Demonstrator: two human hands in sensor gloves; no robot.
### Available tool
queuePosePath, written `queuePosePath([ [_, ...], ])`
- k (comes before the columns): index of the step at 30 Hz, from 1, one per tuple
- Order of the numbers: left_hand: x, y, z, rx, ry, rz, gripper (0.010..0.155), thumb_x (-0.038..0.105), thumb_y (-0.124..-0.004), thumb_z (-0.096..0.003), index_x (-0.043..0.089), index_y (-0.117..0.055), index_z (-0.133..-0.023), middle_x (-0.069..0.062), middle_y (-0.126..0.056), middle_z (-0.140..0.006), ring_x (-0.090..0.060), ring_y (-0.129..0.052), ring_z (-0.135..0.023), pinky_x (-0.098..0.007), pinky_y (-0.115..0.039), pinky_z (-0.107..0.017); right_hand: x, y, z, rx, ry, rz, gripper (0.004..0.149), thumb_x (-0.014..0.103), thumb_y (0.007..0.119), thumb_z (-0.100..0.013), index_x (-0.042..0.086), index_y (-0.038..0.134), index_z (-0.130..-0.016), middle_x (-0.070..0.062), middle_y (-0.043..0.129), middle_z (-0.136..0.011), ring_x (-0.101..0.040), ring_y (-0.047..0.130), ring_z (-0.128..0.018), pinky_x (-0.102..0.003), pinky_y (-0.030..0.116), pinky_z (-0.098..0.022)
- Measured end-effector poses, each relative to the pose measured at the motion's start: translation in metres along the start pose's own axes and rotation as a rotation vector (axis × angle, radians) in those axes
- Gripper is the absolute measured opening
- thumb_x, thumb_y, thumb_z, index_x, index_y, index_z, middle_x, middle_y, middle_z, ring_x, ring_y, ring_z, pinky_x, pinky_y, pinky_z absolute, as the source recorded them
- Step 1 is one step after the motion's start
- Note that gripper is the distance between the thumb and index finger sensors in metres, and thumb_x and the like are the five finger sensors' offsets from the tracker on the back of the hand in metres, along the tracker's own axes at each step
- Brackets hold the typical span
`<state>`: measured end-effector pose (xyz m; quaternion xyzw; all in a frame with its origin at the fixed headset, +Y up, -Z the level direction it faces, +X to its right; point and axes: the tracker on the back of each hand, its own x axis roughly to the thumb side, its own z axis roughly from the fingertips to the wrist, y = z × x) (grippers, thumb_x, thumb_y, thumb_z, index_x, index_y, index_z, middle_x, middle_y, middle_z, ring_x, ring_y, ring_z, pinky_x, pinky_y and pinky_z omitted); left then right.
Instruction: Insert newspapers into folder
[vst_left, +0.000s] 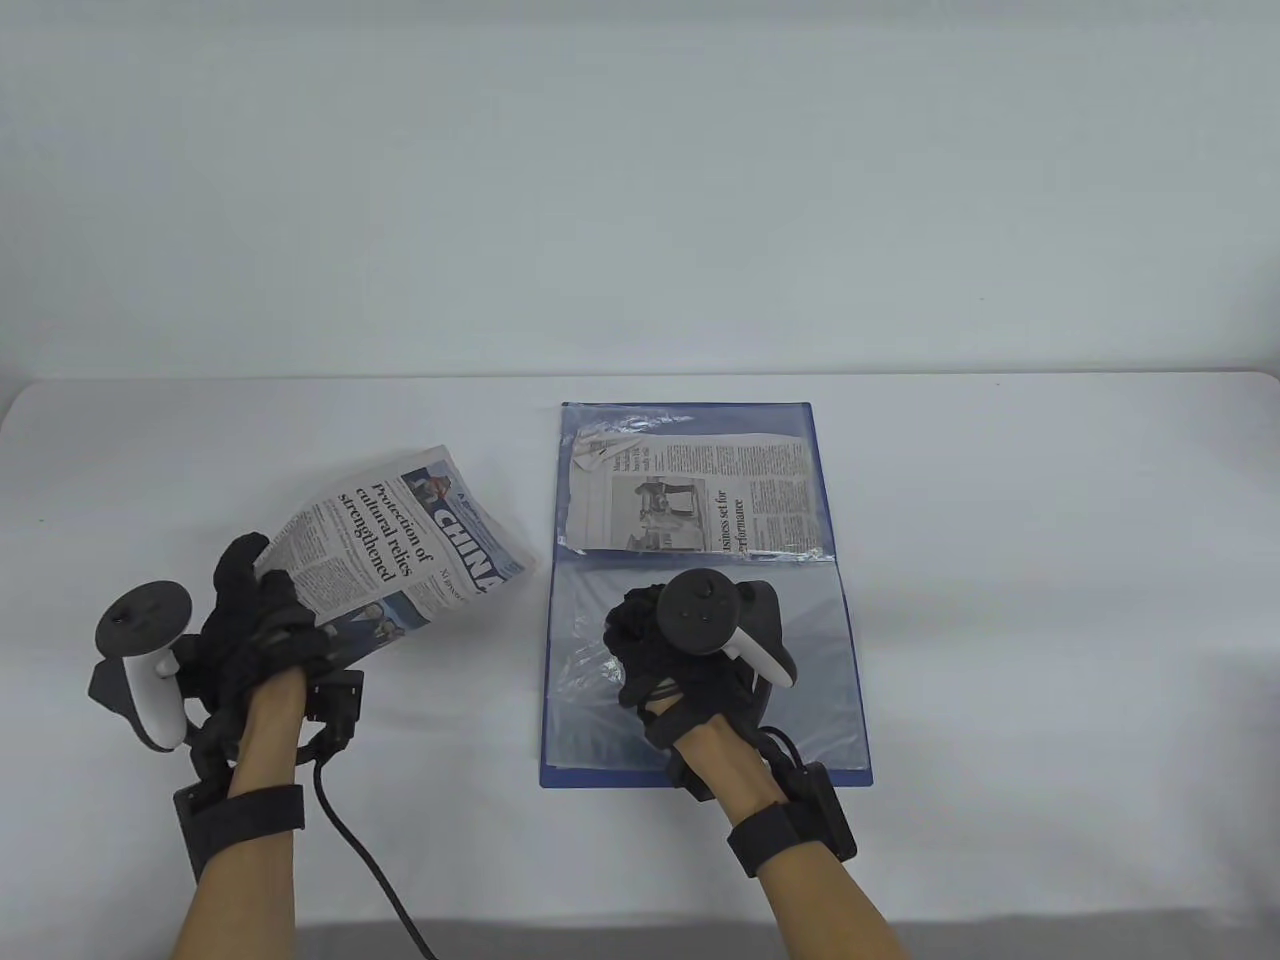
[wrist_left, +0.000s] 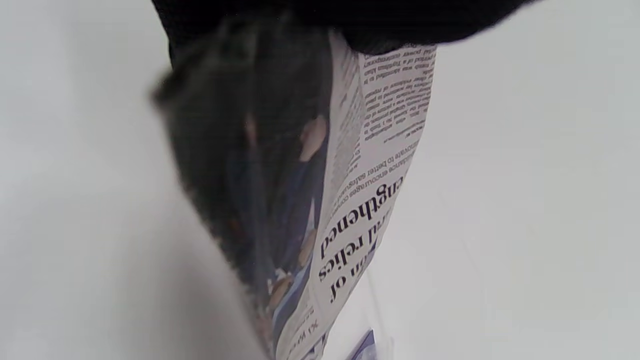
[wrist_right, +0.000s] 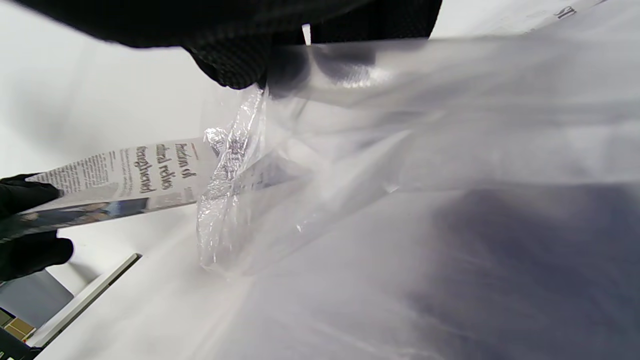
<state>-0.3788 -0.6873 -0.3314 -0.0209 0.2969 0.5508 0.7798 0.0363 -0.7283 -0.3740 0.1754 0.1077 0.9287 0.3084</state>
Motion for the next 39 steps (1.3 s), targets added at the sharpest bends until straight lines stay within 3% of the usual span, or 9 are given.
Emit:
queuePosePath([
  [5, 0.005, 0.019, 0.005, -0.063, 0.007, 0.058, 0.052, 0.038, -0.061, -0.0657, 0.048, -0.047, -0.115, 0.005, -0.088, -0.091, -0.013, -0.099, -0.048, -0.036, -0.083, -0.067, 0.0, -0.001, 0.001, -0.001, 0.002, 0.0, 0.036, 0.03, 0.075, -0.06, 0.011, 0.071, -0.091, -0.021, 0.055, -0.104, -0.047, 0.049, -0.097, -0.075, 0.033, -0.064],
  [10, 0.008, 0.019, 0.005, -0.189, 0.049, -0.026, 0.051, 0.035, -0.064, -0.0653, 0.042, -0.052, -0.115, 0.001, -0.091, -0.088, -0.014, -0.101, -0.043, -0.037, -0.085, -0.062, 0.001, -0.001, 0.0, -0.005, 0.002, 0.0, 0.036, 0.03, 0.075, -0.06, 0.011, 0.071, -0.091, -0.022, 0.055, -0.104, -0.047, 0.049, -0.097, -0.075, 0.033, -0.064],
  [21, 0.001, -0.006, -0.004, -0.421, 0.099, -0.033, 0.051, 0.032, -0.065, -0.0652, 0.035, -0.054, -0.115, -0.003, -0.092, -0.086, -0.013, -0.104, -0.04, -0.039, -0.088, -0.058, 0.001, -0.001, 0.0, -0.006, 0.002, -0.002, 0.036, 0.03, 0.075, -0.06, 0.011, 0.071, -0.091, -0.021, 0.055, -0.104, -0.047, 0.049, -0.097, -0.075, 0.033, -0.064],
  [29, -0.014, -0.012, -0.013, -0.474, 0.176, 0.013, 0.052, 0.031, -0.065, -0.0653, 0.03, -0.054, -0.116, -0.006, -0.093, -0.085, -0.013, -0.104, -0.038, -0.039, -0.088, -0.056, 0.001, -0.001, 0.0, -0.006, 0.002, -0.006, 0.036, 0.03, 0.075, -0.06, 0.011, 0.071, -0.091, -0.021, 0.055, -0.104, -0.047, 0.049, -0.097, -0.075, 0.033, -0.064],
  [33, -0.034, -0.028, -0.026, -0.549, 0.225, 0.137, 0.052, 0.032, -0.064, -0.0654, 0.032, -0.051, -0.116, -0.006, -0.092, -0.085, -0.013, -0.104, -0.04, -0.038, -0.088, -0.057, 0.001, -0.002, 0.0, -0.008, 0.001, -0.012, 0.036, 0.03, 0.075, -0.06, 0.011, 0.071, -0.091, -0.022, 0.055, -0.104, -0.047, 0.049, -0.097, -0.075, 0.033, -0.064],
  [39, -0.044, -0.056, -0.035, -0.567, 0.202, 0.131, 0.055, 0.035, -0.062, -0.0655, 0.032, -0.045, -0.118, -0.003, -0.092, -0.087, -0.012, -0.104, -0.041, -0.037, -0.087, -0.059, 0.001, -0.001, 0.0, -0.001, 0.001, -0.017, 0.036, 0.03, 0.075, -0.06, 0.011, 0.071, -0.091, -0.022, 0.055, -0.104, -0.047, 0.049, -0.097, -0.075, 0.033, -0.064],
])
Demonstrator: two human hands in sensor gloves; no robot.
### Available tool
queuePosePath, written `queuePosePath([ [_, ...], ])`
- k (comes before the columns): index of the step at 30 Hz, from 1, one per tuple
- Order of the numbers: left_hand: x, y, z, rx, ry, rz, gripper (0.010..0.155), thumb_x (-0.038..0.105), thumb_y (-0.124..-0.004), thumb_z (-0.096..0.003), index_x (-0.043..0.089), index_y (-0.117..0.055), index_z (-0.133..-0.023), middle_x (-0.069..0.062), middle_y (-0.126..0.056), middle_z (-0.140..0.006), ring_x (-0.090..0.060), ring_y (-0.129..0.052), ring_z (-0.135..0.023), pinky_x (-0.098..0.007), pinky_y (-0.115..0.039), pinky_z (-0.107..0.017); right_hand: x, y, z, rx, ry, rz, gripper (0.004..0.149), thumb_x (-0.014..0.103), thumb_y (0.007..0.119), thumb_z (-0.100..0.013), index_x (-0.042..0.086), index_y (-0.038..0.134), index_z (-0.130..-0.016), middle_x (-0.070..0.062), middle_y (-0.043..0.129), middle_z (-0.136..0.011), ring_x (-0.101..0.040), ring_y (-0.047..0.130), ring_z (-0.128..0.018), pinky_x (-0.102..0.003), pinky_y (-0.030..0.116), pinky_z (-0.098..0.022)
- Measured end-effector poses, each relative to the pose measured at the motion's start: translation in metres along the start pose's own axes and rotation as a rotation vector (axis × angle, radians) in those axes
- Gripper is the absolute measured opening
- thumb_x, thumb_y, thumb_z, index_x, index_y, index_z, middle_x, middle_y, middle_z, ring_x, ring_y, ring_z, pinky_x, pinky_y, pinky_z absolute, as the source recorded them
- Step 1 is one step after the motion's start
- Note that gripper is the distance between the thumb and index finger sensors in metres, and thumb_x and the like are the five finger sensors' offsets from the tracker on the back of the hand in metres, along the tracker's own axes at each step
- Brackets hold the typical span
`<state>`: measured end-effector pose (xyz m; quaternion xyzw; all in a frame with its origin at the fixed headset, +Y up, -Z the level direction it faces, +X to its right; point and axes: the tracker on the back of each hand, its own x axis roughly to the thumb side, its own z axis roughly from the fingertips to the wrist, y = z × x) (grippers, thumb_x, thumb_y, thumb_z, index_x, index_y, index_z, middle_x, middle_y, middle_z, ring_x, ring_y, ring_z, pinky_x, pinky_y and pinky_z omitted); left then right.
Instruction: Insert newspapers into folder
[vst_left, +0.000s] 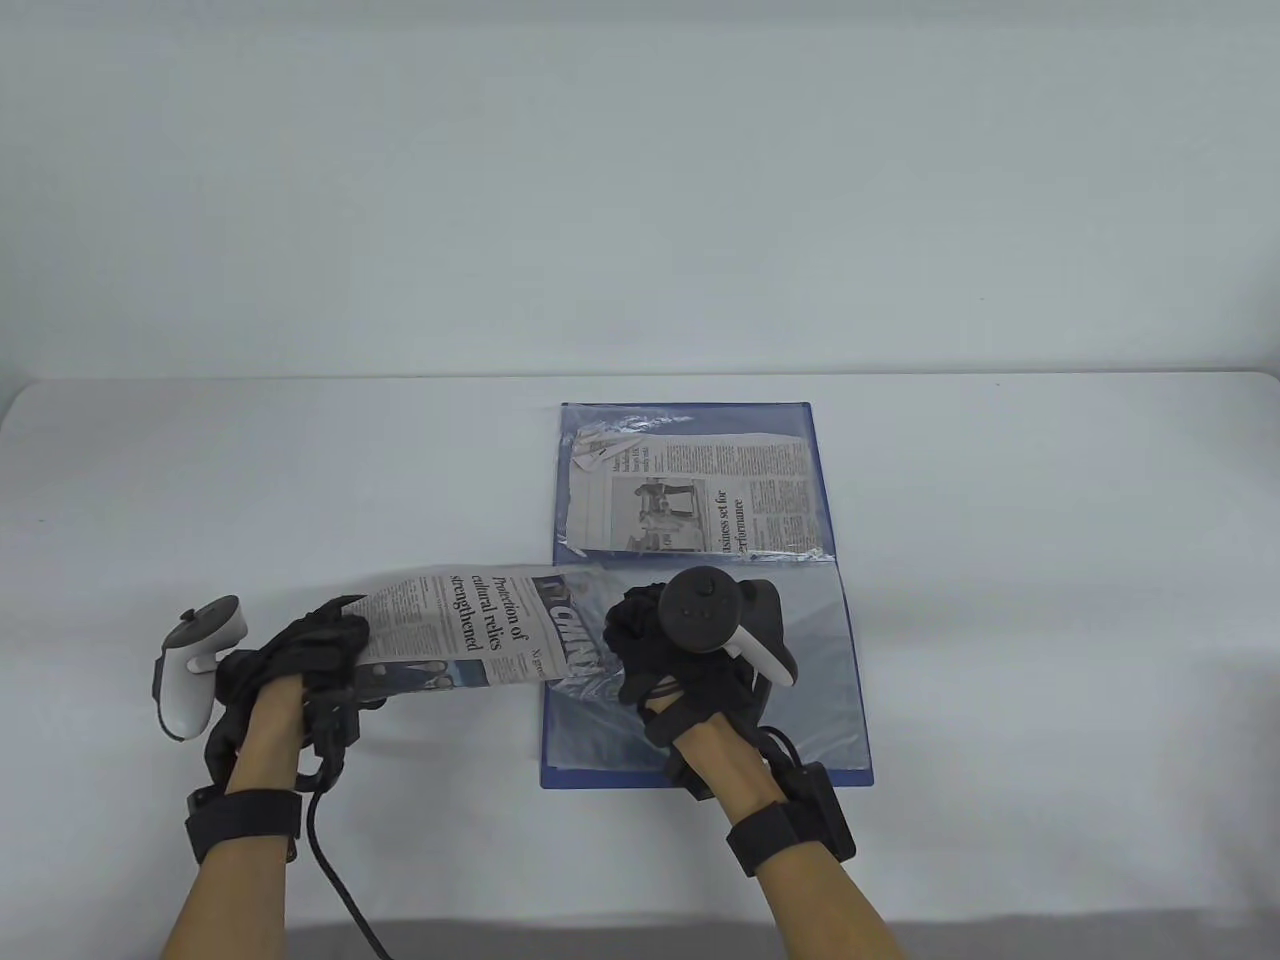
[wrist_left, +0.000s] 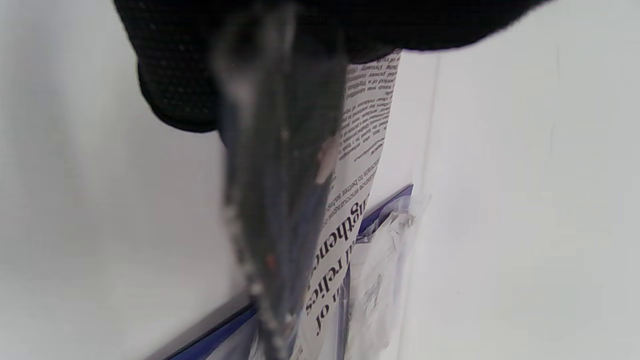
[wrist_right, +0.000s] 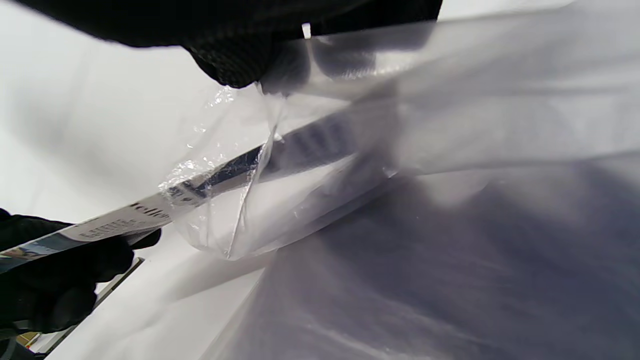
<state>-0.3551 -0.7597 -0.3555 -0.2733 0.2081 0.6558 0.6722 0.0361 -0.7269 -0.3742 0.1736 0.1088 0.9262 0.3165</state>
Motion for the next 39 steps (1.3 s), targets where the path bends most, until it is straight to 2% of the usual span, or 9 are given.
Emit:
queuePosePath([
  [5, 0.001, -0.028, -0.01, -0.039, -0.001, -0.051, 0.072, 0.045, -0.063, -0.0642, 0.03, -0.018, -0.118, -0.006, -0.086, -0.095, -0.015, -0.104, -0.047, -0.04, -0.085, -0.062, 0.001, 0.001, -0.001, 0.004, -0.005, 0.0, 0.036, 0.03, 0.075, -0.06, 0.011, 0.071, -0.091, -0.022, 0.055, -0.104, -0.047, 0.049, -0.097, -0.075, 0.033, -0.064],
  [6, 0.002, -0.031, -0.005, 0.018, 0.107, -0.104, 0.079, 0.05, -0.064, -0.063, 0.026, -0.012, -0.118, -0.01, -0.081, -0.1, -0.018, -0.105, -0.054, -0.043, -0.082, -0.064, 0.001, 0.001, -0.001, 0.006, -0.006, 0.001, 0.036, 0.03, 0.075, -0.06, 0.011, 0.071, -0.091, -0.022, 0.055, -0.104, -0.047, 0.049, -0.097, -0.075, 0.033, -0.064],
  [10, 0.013, -0.032, 0.005, 0.179, 0.192, -0.416, 0.088, 0.053, -0.064, -0.0626, 0.022, 0.0, -0.115, -0.016, -0.057, -0.116, -0.035, -0.09, -0.087, -0.057, -0.065, -0.077, 0.002, 0.002, -0.001, 0.012, -0.003, 0.005, 0.036, 0.03, 0.075, -0.06, 0.012, 0.071, -0.091, -0.021, 0.055, -0.104, -0.047, 0.049, -0.097, -0.075, 0.033, -0.064],
  [13, 0.012, -0.037, 0.004, 0.063, 0.117, -0.317, 0.087, 0.05, -0.062, -0.0639, 0.024, 0.004, -0.114, -0.02, -0.037, -0.12, -0.045, -0.057, -0.108, -0.064, -0.053, -0.08, 0.002, 0.003, -0.001, 0.016, -0.003, 0.011, 0.036, 0.03, 0.075, -0.06, 0.011, 0.071, -0.091, -0.021, 0.055, -0.104, -0.047, 0.049, -0.097, -0.075, 0.033, -0.064],
  [18, 0.012, -0.064, -0.008, -0.098, -0.046, -0.328, 0.085, 0.048, -0.059, -0.0637, 0.028, 0.009, -0.112, -0.02, -0.01, -0.121, -0.05, -0.021, -0.112, -0.066, -0.03, -0.082, 0.005, 0.003, -0.001, 0.015, -0.009, 0.01, 0.037, 0.03, 0.075, -0.06, 0.011, 0.071, -0.091, -0.022, 0.055, -0.104, -0.047, 0.049, -0.097, -0.075, 0.033, -0.064],
  [25, 0.013, -0.127, -0.019, -0.129, -0.154, -0.761, 0.078, 0.051, -0.055, -0.0623, 0.037, 0.001, -0.115, -0.008, -0.009, -0.126, -0.045, -0.002, -0.113, -0.066, -0.015, -0.083, 0.005, 0.004, -0.002, 0.015, -0.015, 0.009, 0.036, 0.03, 0.075, -0.06, 0.011, 0.07, -0.091, -0.021, 0.054, -0.104, -0.047, 0.049, -0.098, -0.075, 0.033, -0.064],
  [30, 0.014, -0.168, -0.016, -0.2, -0.256, -0.932, 0.068, 0.043, -0.051, -0.0618, 0.034, -0.017, -0.12, -0.007, -0.026, -0.128, -0.042, -0.016, -0.117, -0.067, -0.012, -0.083, 0.006, 0.007, -0.002, 0.019, -0.018, 0.021, 0.036, 0.03, 0.075, -0.06, 0.011, 0.071, -0.091, -0.022, 0.054, -0.104, -0.047, 0.048, -0.098, -0.075, 0.033, -0.063],
  [36, 0.02, -0.158, -0.009, -0.127, -0.315, -0.859, 0.065, 0.042, -0.052, -0.0618, 0.03, -0.028, -0.121, -0.007, -0.044, -0.126, -0.04, -0.029, -0.119, -0.068, -0.02, -0.085, 0.006, 0.005, -0.002, 0.002, -0.022, 0.009, 0.036, 0.03, 0.075, -0.06, 0.012, 0.07, -0.091, -0.021, 0.054, -0.104, -0.047, 0.048, -0.098, -0.075, 0.033, -0.063],
  [39, 0.021, -0.151, -0.009, -0.248, -0.334, -0.777, 0.064, 0.041, -0.054, -0.0625, 0.03, -0.03, -0.121, -0.006, -0.046, -0.126, -0.039, -0.029, -0.119, -0.067, -0.021, -0.086, 0.006, 0.003, -0.001, -0.015, -0.025, 0.002, 0.037, 0.03, 0.074, -0.06, 0.012, 0.07, -0.091, -0.021, 0.054, -0.104, -0.047, 0.048, -0.098, -0.075, 0.032, -0.063],
])
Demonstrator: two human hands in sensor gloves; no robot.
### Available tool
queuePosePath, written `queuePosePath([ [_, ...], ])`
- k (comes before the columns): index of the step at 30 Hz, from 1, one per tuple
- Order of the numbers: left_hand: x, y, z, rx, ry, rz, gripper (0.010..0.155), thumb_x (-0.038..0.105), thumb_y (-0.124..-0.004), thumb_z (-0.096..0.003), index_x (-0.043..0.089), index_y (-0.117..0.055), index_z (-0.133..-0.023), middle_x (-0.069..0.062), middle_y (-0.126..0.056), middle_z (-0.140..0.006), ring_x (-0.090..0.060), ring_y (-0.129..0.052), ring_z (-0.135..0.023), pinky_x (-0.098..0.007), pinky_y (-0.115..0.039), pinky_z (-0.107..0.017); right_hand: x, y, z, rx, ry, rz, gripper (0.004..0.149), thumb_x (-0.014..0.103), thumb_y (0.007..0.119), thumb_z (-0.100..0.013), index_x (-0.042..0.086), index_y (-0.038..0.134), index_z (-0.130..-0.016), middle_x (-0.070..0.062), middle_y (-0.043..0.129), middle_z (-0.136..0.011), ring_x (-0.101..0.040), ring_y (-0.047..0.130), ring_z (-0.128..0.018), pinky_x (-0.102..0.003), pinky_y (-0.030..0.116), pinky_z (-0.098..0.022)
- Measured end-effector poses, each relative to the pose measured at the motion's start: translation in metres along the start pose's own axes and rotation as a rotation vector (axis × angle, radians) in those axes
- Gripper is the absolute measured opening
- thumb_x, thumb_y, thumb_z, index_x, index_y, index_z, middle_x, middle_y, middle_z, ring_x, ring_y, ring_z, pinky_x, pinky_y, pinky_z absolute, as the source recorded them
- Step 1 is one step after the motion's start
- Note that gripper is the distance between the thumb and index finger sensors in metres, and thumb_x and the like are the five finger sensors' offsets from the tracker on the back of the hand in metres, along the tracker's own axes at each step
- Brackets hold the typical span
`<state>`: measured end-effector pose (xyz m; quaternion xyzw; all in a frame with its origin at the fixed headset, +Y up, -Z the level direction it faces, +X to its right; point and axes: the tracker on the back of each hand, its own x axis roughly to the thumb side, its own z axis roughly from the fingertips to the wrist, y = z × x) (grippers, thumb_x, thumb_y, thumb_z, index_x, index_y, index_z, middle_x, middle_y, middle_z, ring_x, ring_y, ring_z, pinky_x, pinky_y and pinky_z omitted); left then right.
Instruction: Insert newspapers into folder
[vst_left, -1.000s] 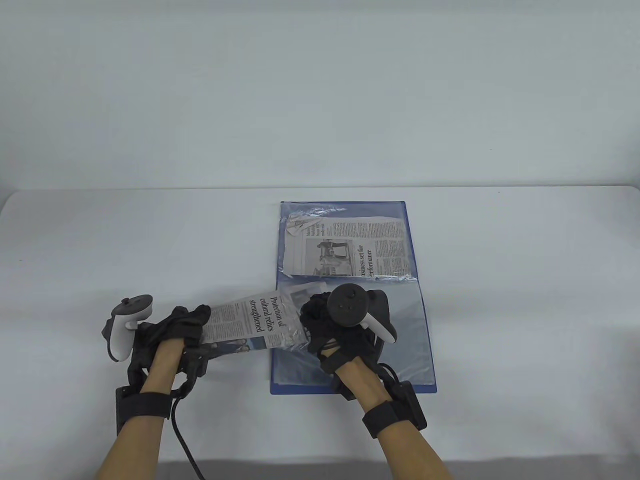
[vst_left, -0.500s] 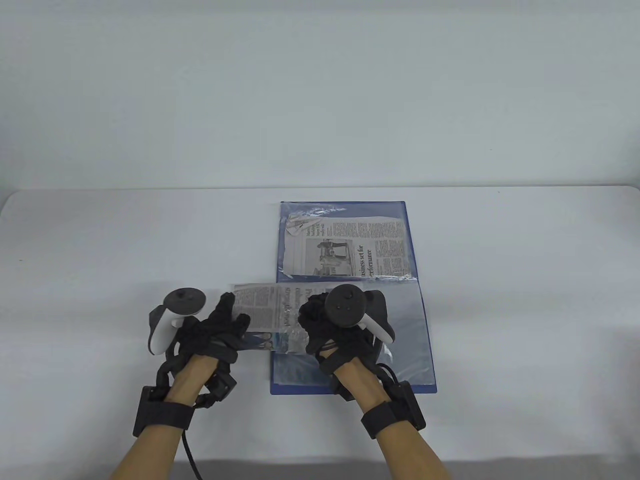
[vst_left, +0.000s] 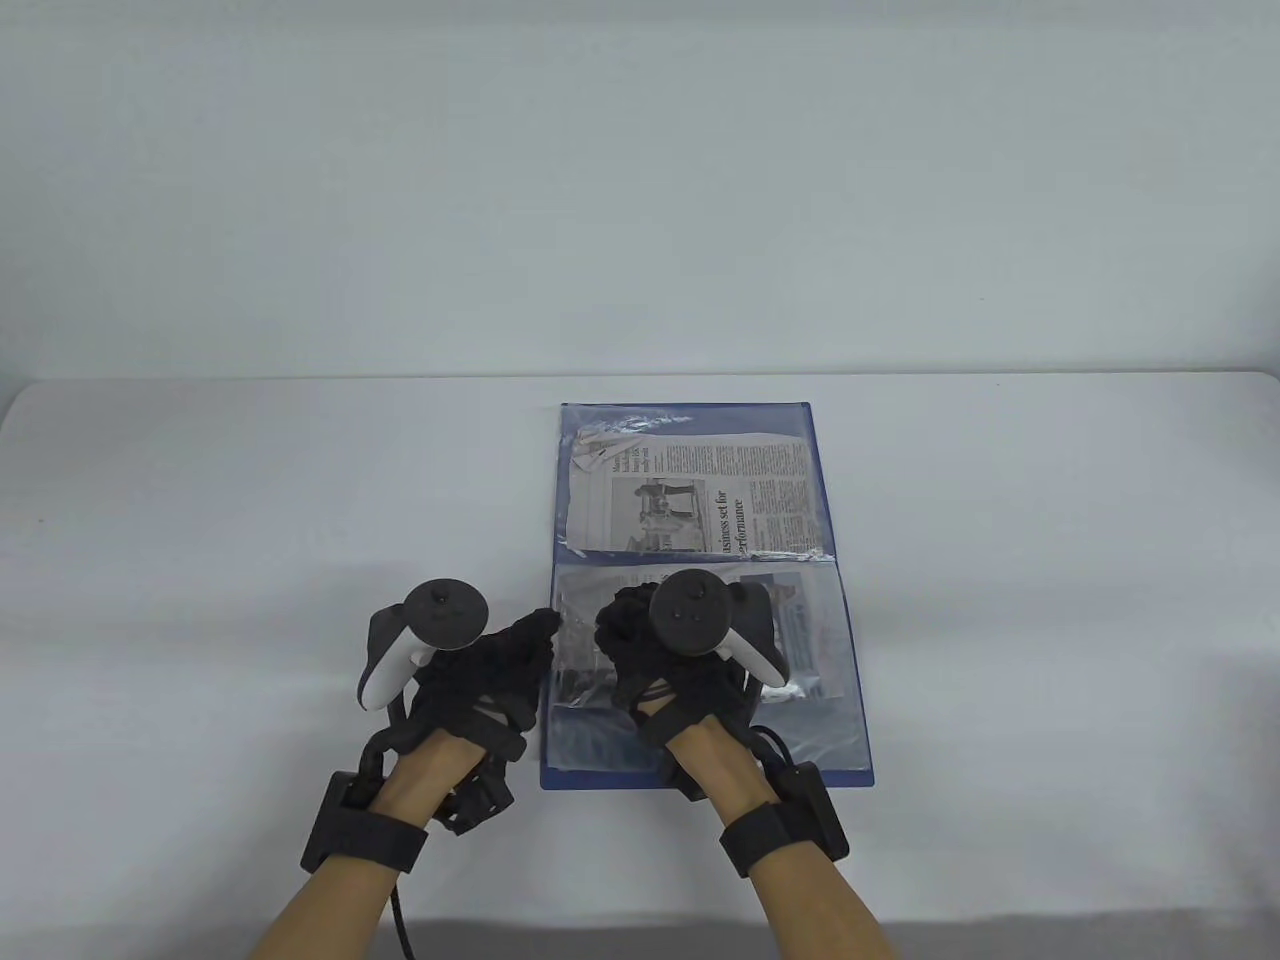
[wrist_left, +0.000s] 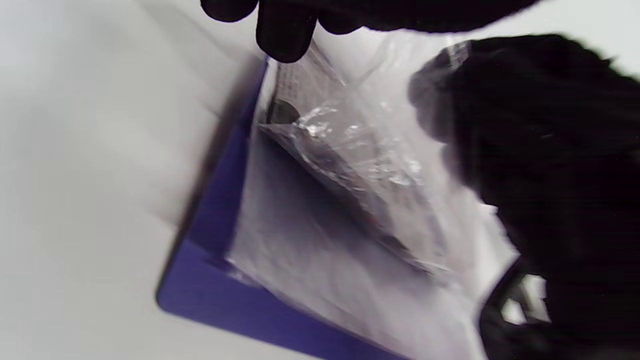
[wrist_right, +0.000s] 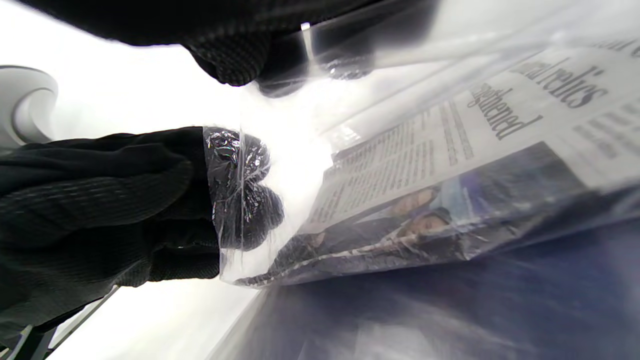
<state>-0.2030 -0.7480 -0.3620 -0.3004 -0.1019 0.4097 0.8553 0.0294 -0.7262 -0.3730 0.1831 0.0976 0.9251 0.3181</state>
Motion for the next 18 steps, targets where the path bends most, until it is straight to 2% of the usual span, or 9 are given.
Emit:
queuePosePath([
  [2, 0.0, -0.002, -0.001, -0.101, -0.013, 0.03, 0.063, 0.036, -0.06, -0.0645, 0.03, -0.032, -0.121, -0.009, -0.043, -0.124, -0.039, -0.024, -0.117, -0.067, -0.017, -0.085, 0.0, -0.001, 0.0, -0.014, -0.001, -0.013, 0.036, 0.03, 0.074, -0.06, 0.012, 0.07, -0.091, -0.021, 0.054, -0.104, -0.047, 0.048, -0.098, -0.075, 0.032, -0.064],
  [3, 0.002, -0.004, -0.003, -0.192, 0.019, -0.001, 0.066, 0.034, -0.063, -0.0648, 0.03, -0.028, -0.121, -0.011, -0.037, -0.123, -0.041, -0.019, -0.115, -0.069, -0.014, -0.083, 0.0, -0.003, 0.001, -0.021, 0.001, -0.019, 0.036, 0.03, 0.074, -0.06, 0.012, 0.07, -0.091, -0.021, 0.054, -0.104, -0.047, 0.048, -0.098, -0.075, 0.032, -0.063],
  [5, 0.005, -0.01, -0.005, -0.261, 0.052, -0.077, 0.07, 0.031, -0.066, -0.0645, 0.03, -0.022, -0.119, -0.01, -0.031, -0.12, -0.04, -0.014, -0.112, -0.069, -0.01, -0.082, 0.0, -0.004, 0.001, -0.04, 0.003, -0.024, 0.036, 0.03, 0.074, -0.06, 0.012, 0.07, -0.091, -0.021, 0.054, -0.104, -0.047, 0.048, -0.098, -0.075, 0.032, -0.064],
  [8, 0.012, -0.016, -0.007, -0.134, 0.059, -0.199, 0.063, 0.038, -0.071, -0.0645, 0.033, -0.036, -0.117, -0.008, -0.038, -0.117, -0.039, -0.022, -0.111, -0.068, -0.013, -0.083, -0.001, -0.005, 0.0, -0.039, 0.002, -0.042, 0.037, 0.03, 0.074, -0.06, 0.012, 0.07, -0.092, -0.021, 0.054, -0.104, -0.047, 0.048, -0.098, -0.075, 0.032, -0.064],
  [11, 0.018, -0.019, -0.009, 0.023, 0.093, -0.265, 0.042, 0.042, -0.071, -0.0639, 0.034, -0.063, -0.104, -0.003, -0.055, -0.113, -0.036, -0.042, -0.111, -0.066, -0.026, -0.087, -0.002, -0.007, 0.0, -0.024, -0.002, -0.058, 0.037, 0.03, 0.074, -0.06, 0.012, 0.07, -0.092, -0.021, 0.054, -0.104, -0.047, 0.048, -0.098, -0.075, 0.033, -0.064],
  [13, 0.019, -0.017, -0.009, 0.099, 0.105, -0.27, 0.041, 0.042, -0.07, -0.0637, 0.034, -0.064, -0.103, 0.001, -0.068, -0.109, -0.033, -0.057, -0.109, -0.063, -0.037, -0.088, -0.003, -0.011, -0.001, 0.023, -0.007, -0.087, 0.039, 0.03, 0.073, -0.061, 0.011, 0.068, -0.094, -0.022, 0.052, -0.105, -0.048, 0.047, -0.098, -0.075, 0.032, -0.063],
  [14, 0.018, -0.014, -0.008, 0.126, 0.108, -0.238, 0.041, 0.042, -0.069, -0.0638, 0.034, -0.063, -0.103, 0.002, -0.071, -0.109, -0.032, -0.061, -0.107, -0.061, -0.042, -0.088, -0.003, -0.016, 0.001, 0.05, -0.008, -0.115, 0.04, 0.031, 0.071, -0.061, 0.01, 0.066, -0.095, -0.023, 0.05, -0.105, -0.049, 0.045, -0.098, -0.076, 0.031, -0.063],
  [18, 0.011, -0.002, -0.008, 0.219, 0.104, 0.009, 0.042, 0.041, -0.068, -0.064, 0.029, -0.062, -0.104, 0.0, -0.08, -0.105, -0.032, -0.078, -0.098, -0.056, -0.057, -0.084, 0.0, -0.049, 0.018, -0.082, -0.102, -0.201, 0.046, 0.032, 0.069, -0.061, 0.007, 0.061, -0.099, -0.024, 0.05, -0.105, -0.049, 0.045, -0.097, -0.076, 0.031, -0.063],
])
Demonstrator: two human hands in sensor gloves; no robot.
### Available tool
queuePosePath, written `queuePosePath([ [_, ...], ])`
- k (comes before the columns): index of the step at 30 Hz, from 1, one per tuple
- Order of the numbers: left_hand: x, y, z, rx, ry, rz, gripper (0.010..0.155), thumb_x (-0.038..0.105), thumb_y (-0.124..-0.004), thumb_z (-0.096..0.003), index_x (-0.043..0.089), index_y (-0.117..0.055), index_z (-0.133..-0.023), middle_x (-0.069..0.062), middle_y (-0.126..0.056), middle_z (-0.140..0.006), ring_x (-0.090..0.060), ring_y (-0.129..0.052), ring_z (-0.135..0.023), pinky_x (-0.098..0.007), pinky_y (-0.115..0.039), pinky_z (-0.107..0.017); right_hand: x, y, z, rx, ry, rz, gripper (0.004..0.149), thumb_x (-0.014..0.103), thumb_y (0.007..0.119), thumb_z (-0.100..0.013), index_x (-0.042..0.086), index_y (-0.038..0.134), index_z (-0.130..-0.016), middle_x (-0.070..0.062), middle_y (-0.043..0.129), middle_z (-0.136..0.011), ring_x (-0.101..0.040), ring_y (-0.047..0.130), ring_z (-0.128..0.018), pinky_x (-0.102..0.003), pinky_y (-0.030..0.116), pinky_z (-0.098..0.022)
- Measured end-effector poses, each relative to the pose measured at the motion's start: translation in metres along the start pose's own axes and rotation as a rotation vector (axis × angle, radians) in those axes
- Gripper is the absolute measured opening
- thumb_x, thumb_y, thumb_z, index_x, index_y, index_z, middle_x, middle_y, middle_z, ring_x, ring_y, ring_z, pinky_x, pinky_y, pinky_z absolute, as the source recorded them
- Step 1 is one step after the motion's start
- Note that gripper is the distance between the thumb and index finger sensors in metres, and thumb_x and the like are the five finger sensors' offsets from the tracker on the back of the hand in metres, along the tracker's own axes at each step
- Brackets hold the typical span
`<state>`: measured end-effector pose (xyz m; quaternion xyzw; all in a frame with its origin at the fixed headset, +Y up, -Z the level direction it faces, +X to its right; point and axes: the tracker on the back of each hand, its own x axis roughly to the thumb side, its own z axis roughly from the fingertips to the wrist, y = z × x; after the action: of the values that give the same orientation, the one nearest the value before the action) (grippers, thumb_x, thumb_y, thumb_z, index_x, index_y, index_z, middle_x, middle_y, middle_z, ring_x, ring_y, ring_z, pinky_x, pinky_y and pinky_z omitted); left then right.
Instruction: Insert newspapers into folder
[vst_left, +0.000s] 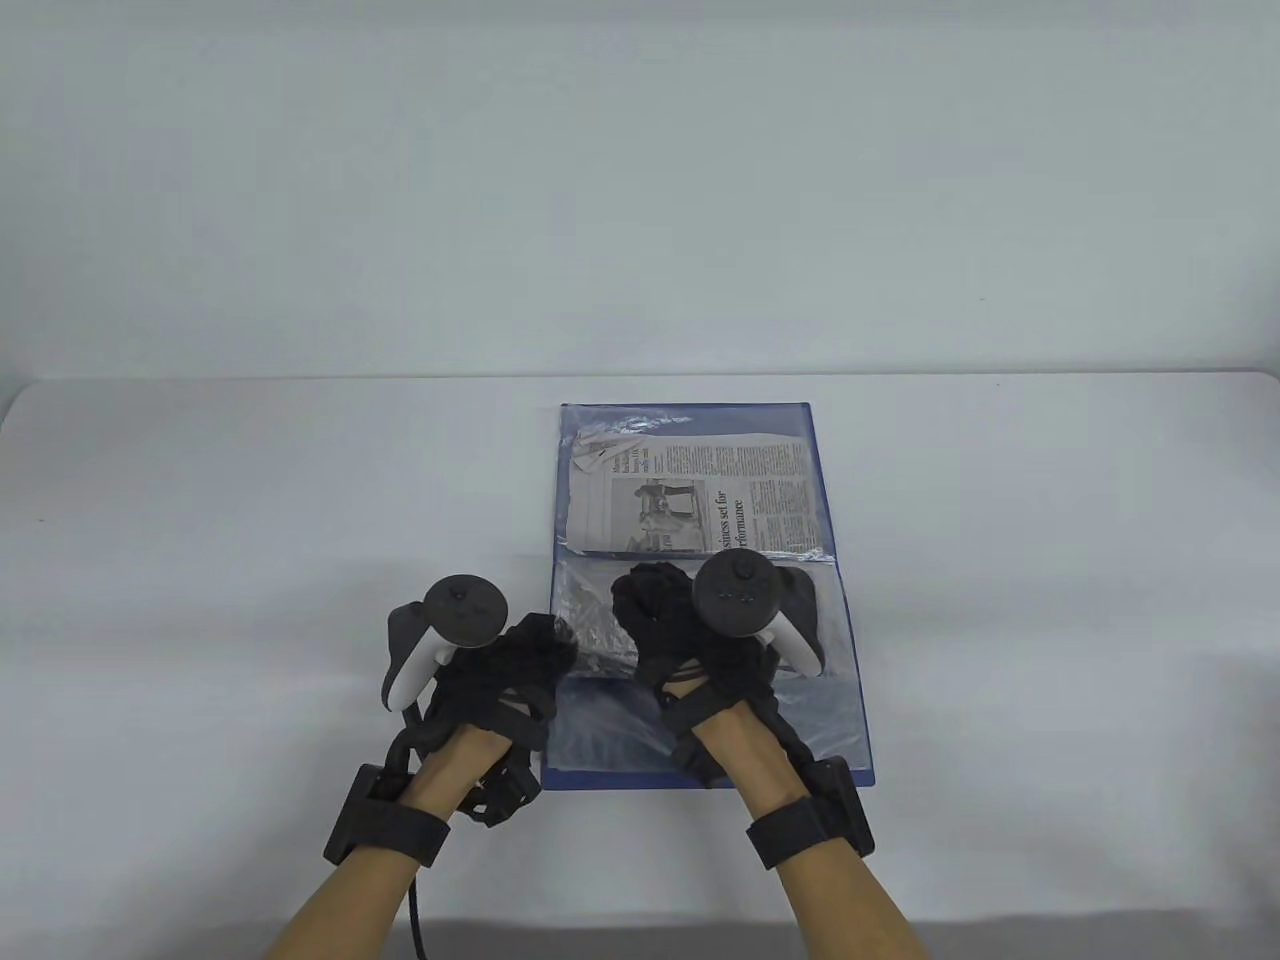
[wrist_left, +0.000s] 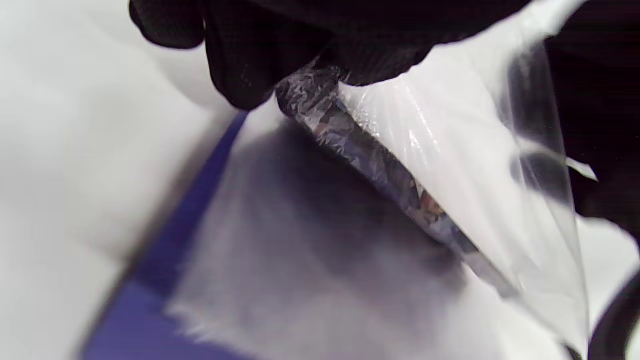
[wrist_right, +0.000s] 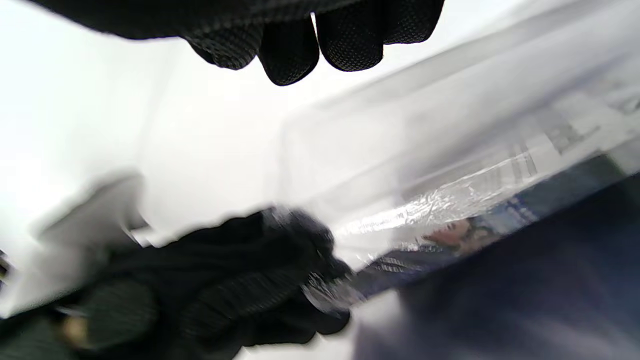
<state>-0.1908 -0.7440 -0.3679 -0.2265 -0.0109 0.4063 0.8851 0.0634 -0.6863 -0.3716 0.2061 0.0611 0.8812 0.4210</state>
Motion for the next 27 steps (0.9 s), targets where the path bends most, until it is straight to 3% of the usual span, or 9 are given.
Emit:
queuePosePath([
  [4, 0.001, 0.012, -0.011, 0.016, 0.004, 0.241, 0.042, 0.039, -0.068, -0.0644, 0.027, -0.06, -0.104, 0.001, -0.08, -0.104, -0.03, -0.087, -0.093, -0.052, -0.063, -0.083, 0.012, -0.036, 0.016, -0.127, -0.127, -0.071, 0.049, 0.034, 0.067, -0.062, 0.006, 0.059, -0.101, -0.024, 0.049, -0.105, -0.049, 0.045, -0.098, -0.074, 0.035, -0.064],
  [9, 0.021, 0.034, -0.03, 0.041, 0.056, 0.455, 0.042, 0.039, -0.067, -0.0655, 0.03, -0.056, -0.105, 0.003, -0.073, -0.108, -0.028, -0.079, -0.098, -0.052, -0.057, -0.087, 0.023, -0.066, 0.031, -0.245, -0.237, -0.135, 0.052, 0.037, 0.065, -0.062, 0.005, 0.056, -0.102, -0.025, 0.047, -0.106, -0.051, 0.042, -0.098, -0.074, 0.035, -0.064],
  [14, 0.046, 0.057, -0.058, 0.054, 0.052, 0.608, 0.043, 0.042, -0.06, -0.067, 0.036, -0.047, -0.107, 0.008, -0.06, -0.116, -0.023, -0.068, -0.106, -0.049, -0.049, -0.092, 0.02, -0.075, 0.037, -0.277, -0.241, -0.195, 0.052, 0.037, 0.065, -0.063, 0.005, 0.056, -0.102, -0.025, 0.047, -0.106, -0.051, 0.043, -0.098, -0.074, 0.036, -0.065],
  [20, 0.055, 0.065, -0.094, 0.101, 0.058, 0.621, 0.044, 0.044, -0.056, -0.0675, 0.04, -0.043, -0.109, 0.009, -0.051, -0.122, -0.022, -0.063, -0.11, -0.048, -0.043, -0.095, 0.005, -0.076, 0.034, -0.252, -0.196, -0.255, 0.053, 0.038, 0.065, -0.063, 0.004, 0.056, -0.102, -0.026, 0.047, -0.105, -0.052, 0.043, -0.097, -0.074, 0.035, -0.064],
  [22, 0.052, 0.062, -0.104, 0.012, 0.04, 0.661, 0.059, 0.049, -0.05, -0.0677, 0.044, -0.018, -0.117, 0.01, -0.028, -0.129, -0.02, -0.049, -0.118, -0.047, -0.033, -0.098, -0.001, -0.076, 0.033, -0.24, -0.185, -0.295, 0.054, 0.038, 0.064, -0.063, 0.003, 0.055, -0.102, -0.027, 0.047, -0.105, -0.052, 0.043, -0.097, -0.075, 0.035, -0.064],
  [24, 0.046, 0.056, -0.11, -0.074, 0.015, 0.708, 0.073, 0.054, -0.046, -0.066, 0.048, 0.009, -0.115, 0.011, -0.002, -0.13, -0.026, -0.029, -0.124, -0.051, -0.022, -0.098, -0.003, -0.077, 0.031, -0.237, -0.172, -0.305, 0.055, 0.039, 0.064, -0.063, 0.002, 0.055, -0.103, -0.027, 0.046, -0.105, -0.053, 0.042, -0.097, -0.075, 0.035, -0.063],
  [26, 0.035, 0.051, -0.109, -0.049, 0.005, 0.778, 0.081, 0.06, -0.046, -0.0638, 0.046, 0.017, -0.111, 0.009, 0.01, -0.127, -0.032, -0.002, -0.121, -0.055, -0.013, -0.093, -0.006, -0.076, 0.031, -0.228, -0.155, -0.29, 0.055, 0.039, 0.064, -0.063, 0.002, 0.054, -0.103, -0.027, 0.046, -0.105, -0.053, 0.042, -0.097, -0.075, 0.035, -0.063],
  [27, 0.029, 0.05, -0.107, -0.028, 0.027, 0.78, 0.081, 0.06, -0.048, -0.0637, 0.043, 0.015, -0.112, 0.005, 0.011, -0.126, -0.034, 0.004, -0.118, -0.057, -0.008, -0.09, -0.007, -0.076, 0.031, -0.226, -0.146, -0.282, 0.056, 0.039, 0.064, -0.063, 0.002, 0.054, -0.103, -0.028, 0.046, -0.105, -0.053, 0.042, -0.097, -0.075, 0.035, -0.063],
])
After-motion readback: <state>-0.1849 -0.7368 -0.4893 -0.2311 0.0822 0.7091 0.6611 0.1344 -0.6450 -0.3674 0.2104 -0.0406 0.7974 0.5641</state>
